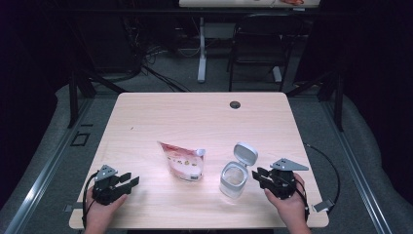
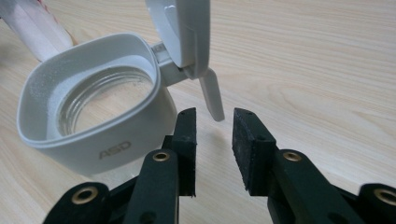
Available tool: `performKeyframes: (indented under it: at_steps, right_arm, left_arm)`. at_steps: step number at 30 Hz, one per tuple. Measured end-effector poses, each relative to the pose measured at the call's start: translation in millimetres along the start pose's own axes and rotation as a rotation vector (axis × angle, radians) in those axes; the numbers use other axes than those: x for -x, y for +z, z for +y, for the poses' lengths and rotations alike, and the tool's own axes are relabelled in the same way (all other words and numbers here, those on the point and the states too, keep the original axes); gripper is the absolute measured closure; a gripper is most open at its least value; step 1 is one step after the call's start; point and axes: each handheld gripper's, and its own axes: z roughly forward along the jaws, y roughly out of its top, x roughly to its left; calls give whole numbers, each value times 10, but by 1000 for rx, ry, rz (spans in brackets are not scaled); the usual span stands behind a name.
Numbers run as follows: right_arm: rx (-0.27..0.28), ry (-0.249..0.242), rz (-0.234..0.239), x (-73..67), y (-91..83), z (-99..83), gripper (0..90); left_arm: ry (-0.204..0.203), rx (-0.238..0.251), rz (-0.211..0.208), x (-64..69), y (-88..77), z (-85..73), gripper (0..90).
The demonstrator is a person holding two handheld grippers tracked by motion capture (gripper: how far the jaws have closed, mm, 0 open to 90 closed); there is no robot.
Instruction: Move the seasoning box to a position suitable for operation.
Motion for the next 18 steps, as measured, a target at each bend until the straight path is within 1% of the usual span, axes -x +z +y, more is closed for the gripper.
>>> performKeyframes:
  at_steps: [1,2,3,5,6,8,9,10,11,12,13,14,15,16,17,18]
  right_arm:
    - [-1,-4,-8,3,-18,-6,696]
    - [-1,-3,-6,5,-28,-10,691]
    - [4,2,-5,2,-34,-17,684]
    - [0,-3,-7,3,-48,-25,668]
    - [2,0,-14,-7,-54,-32,656]
    - [4,-10,-26,-16,-63,-39,646]
    - [2,-12,-36,-21,-76,-40,646]
    - [2,-11,-32,-21,-85,-37,646]
    - [2,-2,-29,-22,-103,-31,646]
    - [2,7,-32,-24,-116,-23,646]
    - [0,5,-36,-21,-127,-16,647]
    - [8,16,-36,-25,-142,-9,646]
    - [10,18,-32,-23,-163,2,644]
    - [18,21,-38,-24,-188,16,622]
    - [27,12,-39,-25,-207,26,596]
    - [32,5,-40,-27,-223,32,577]
  left_arm:
    - [3,0,-2,6,2,1,568]
    - [4,0,-3,13,0,5,569]
    - [8,2,-10,16,-4,8,572]
    - [15,-3,-24,21,-21,17,595]
    - [22,4,-31,27,-32,23,609]
    - [46,7,-39,40,-66,43,619]
    - [54,7,-37,43,-79,52,619]
    - [61,0,-40,47,-102,71,619]
    - [62,5,-42,55,-110,82,619]
    - [66,6,-40,61,-120,93,618]
    - [67,3,-46,67,-132,112,617]
    - [70,-2,-52,75,-144,132,612]
    - [77,-6,-50,89,-161,155,609]
    - [72,-9,-44,101,-168,173,609]
    - [66,-5,-42,108,-172,184,610]
    - [51,1,-47,116,-178,200,612]
